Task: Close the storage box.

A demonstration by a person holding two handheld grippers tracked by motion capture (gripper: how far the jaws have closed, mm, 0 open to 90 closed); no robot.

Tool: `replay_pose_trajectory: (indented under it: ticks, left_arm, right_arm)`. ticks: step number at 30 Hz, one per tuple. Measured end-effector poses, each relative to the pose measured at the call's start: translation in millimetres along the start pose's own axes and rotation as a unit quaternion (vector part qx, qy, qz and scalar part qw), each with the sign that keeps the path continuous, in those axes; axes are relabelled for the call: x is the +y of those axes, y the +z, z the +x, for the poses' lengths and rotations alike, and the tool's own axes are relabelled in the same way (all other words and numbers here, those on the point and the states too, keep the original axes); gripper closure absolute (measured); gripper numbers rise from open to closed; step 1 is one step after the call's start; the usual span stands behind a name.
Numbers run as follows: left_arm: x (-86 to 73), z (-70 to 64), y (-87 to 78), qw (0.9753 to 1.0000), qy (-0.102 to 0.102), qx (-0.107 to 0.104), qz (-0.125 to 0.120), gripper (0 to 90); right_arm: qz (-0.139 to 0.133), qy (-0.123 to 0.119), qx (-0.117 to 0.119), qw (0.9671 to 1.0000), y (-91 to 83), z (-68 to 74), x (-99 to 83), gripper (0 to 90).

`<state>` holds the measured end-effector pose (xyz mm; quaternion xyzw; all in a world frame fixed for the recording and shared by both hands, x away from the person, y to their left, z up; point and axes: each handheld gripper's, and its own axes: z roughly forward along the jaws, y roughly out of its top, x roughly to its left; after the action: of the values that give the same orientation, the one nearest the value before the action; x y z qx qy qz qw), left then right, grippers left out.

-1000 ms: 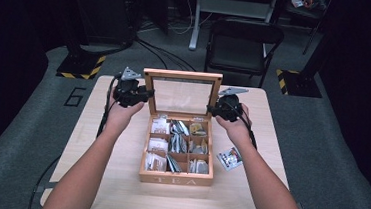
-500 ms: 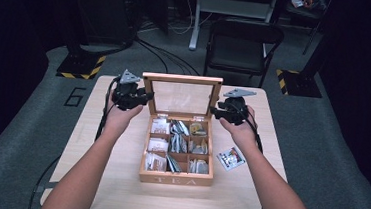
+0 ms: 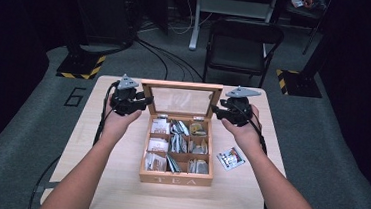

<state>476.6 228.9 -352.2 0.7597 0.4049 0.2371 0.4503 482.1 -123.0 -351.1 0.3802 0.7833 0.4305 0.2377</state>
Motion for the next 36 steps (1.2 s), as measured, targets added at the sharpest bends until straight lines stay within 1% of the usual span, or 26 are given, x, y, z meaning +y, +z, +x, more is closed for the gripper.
replay_pose_trajectory:
  ticks: [2,3,5,6,8,9,10,11,13,15,16,21,22,23,24,25,26,28,29,30,31,33,34,35,36]
  left_arm:
    - [-1.4,-0.6,-1.5,1.0,0.001,-0.003,0.001,63.0]
    - [-2.9,-1.3,-2.6,1.0,0.002,-0.004,0.0,62.9]
    - [-5.1,-2.6,-3.8,1.0,0.0,-0.005,-0.002,62.7]
    - [-6.3,-3.1,-5.1,1.0,0.003,-0.006,0.0,62.6]
    - [-8.4,-4.8,-6.4,1.0,0.002,-0.008,-0.001,62.5]
    - [-9.1,-5.2,-6.8,1.0,0.004,-0.007,-0.002,62.4]
    - [-10.1,-5.8,-7.5,1.0,0.004,-0.007,-0.002,62.4]
    - [-10.8,-5.9,-8.4,0.9999,0.006,-0.009,0.0,62.3]
    - [-12.4,-7.1,-9.8,0.9999,0.007,-0.01,0.001,62.1]
    - [-14.3,-8.1,-10.8,0.9999,0.008,-0.01,0.0,61.9]
    - [-14.9,-8.2,-11.1,0.9999,0.009,-0.011,0.0,61.8]
    - [-19.2,-9.7,-13.5,0.9999,0.002,-0.016,0.001,61.2]
    - [-20.1,-9.9,-14.0,0.9998,0.002,-0.018,0.002,61.1]
    - [-21.2,-10.3,-14.6,0.9998,0.002,-0.019,0.002,61.0]
    - [-21.9,-10.7,-15.5,0.9998,0.002,-0.021,0.005,60.8]
    - [-22.5,-11.7,-16.7,0.9998,0.005,-0.02,0.007,60.8]
    - [-23.3,-12.5,-17.5,0.9998,0.003,-0.02,0.009,60.9]
    - [-23.9,-12.9,-18.2,0.9997,0.004,-0.021,0.01,60.9]
    - [-26.5,-14.4,-20.7,0.9997,0.0,-0.023,0.011,60.9]
    - [-27.4,-14.5,-21.7,0.9996,-0.001,-0.025,0.01,60.9]
    - [-28.5,-15.1,-23.6,0.9996,-0.001,-0.028,0.009,60.7]
    - [-29.6,-16.2,-27.5,0.9994,-0.002,-0.033,0.007,60.6]
    - [-29.6,-16.7,-29.7,0.9994,0.001,-0.035,0.005,60.3]
    - [-29.6,-18.3,-32.7,0.9993,0.005,-0.037,0.003,60.3]
    - [-29.5,-19.2,-34.7,0.9992,0.006,-0.038,0.003,60.1]
  right_arm:
    - [-0.003,-0.002,0.002,1.0,-2.3,1.1,1.7,55.9]
    - [-0.003,-0.008,0.003,1.0,-3.9,1.3,2.3,55.9]
    - [-0.006,-0.008,0.009,0.9999,-6.2,3.4,2.7,55.9]
    - [-0.01,-0.007,0.009,0.9999,-6.7,5.0,3.0,55.9]
    - [-0.012,-0.011,0.013,0.9998,-8.6,7.6,2.4,55.9]
    - [-0.016,-0.019,0.013,0.9996,-9.1,8.3,2.4,55.9]
    - [-0.016,-0.017,0.012,0.9996,-10.0,9.8,2.2,56.0]
    - [-0.02,-0.025,0.012,0.9994,-10.5,10.5,2.3,56.9]
    - [-0.018,-0.022,0.01,0.9995,-13.0,13.3,1.6,58.3]
    - [-0.022,-0.026,0.01,0.9994,-15.4,13.8,0.9,60.8]
    - [-0.025,-0.024,0.009,0.9994,-15.7,14.1,0.6,61.3]
    - [-0.023,-0.025,0.012,0.9994,-19.7,16.7,-4.3,61.8]
    - [-0.028,-0.027,0.014,0.9991,-19.7,16.6,-5.6,61.7]
    - [-0.025,-0.023,0.014,0.9993,-20.6,17.3,-6.4,61.6]
    - [-0.026,-0.027,0.017,0.9991,-20.9,17.2,-7.3,61.5]
    - [-0.024,-0.025,0.019,0.9992,-21.9,18.2,-8.3,61.5]
    - [-0.022,-0.031,0.018,0.9991,-23.0,18.7,-9.6,61.4]
    - [-0.021,-0.03,0.018,0.9992,-23.7,19.7,-10.9,61.3]
    - [-0.021,-0.029,0.019,0.9992,-25.0,21.1,-13.6,61.0]
    - [-0.024,-0.031,0.021,0.999,-25.0,20.9,-15.0,60.8]
    - [-0.025,-0.024,0.022,0.9992,-25.4,21.8,-16.5,60.5]
    - [-0.027,-0.023,0.027,0.999,-26.0,21.6,-19.4,60.1]
    - [-0.029,-0.02,0.028,0.999,-26.3,22.5,-21.0,60.0]
    - [-0.029,-0.022,0.03,0.9989,-27.0,22.9,-22.5,59.9]
    - [-0.028,-0.019,0.027,0.9991,-27.5,24.6,-23.8,59.9]
